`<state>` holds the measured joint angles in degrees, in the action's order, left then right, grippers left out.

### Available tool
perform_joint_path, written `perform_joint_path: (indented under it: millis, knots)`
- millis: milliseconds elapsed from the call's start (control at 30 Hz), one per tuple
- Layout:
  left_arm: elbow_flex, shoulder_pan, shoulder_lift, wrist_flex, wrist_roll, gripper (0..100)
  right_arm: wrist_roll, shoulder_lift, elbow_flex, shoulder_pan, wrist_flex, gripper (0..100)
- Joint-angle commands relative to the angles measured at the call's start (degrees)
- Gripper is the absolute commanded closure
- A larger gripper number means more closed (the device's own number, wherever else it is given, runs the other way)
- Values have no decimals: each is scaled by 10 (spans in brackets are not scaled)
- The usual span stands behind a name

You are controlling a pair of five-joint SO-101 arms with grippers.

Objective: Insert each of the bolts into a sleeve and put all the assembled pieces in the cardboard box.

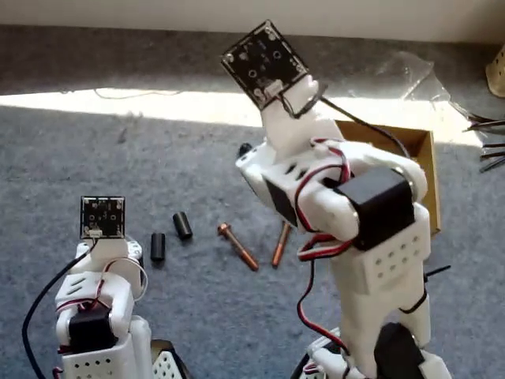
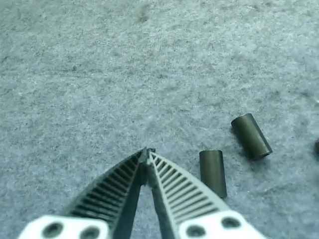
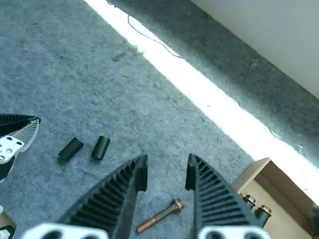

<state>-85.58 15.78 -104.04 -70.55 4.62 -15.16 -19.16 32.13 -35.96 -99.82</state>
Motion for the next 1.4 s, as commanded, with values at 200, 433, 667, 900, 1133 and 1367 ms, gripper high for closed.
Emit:
perform_joint_path:
  millis: [200, 433, 667, 900, 1133, 1367]
  knots:
    - [3, -14, -8, 17, 6, 993, 3, -186, -253, -7, 36, 889]
    - [3, -14, -8, 18, 6, 993, 3, -312, -430, -75, 66, 892]
    - [3, -13, -8, 18, 6, 992, 5, -357, -719, -125, 281, 892]
    - [7, -7, -8, 15, 6, 993, 68, -269, -776, -103, 399, 890]
    - [22, 84, -8, 18, 6, 993, 71, -102, -655, -88, 396, 889]
    - [21, 93, -8, 19, 5, 990, 156, 40, -539, -94, 395, 846]
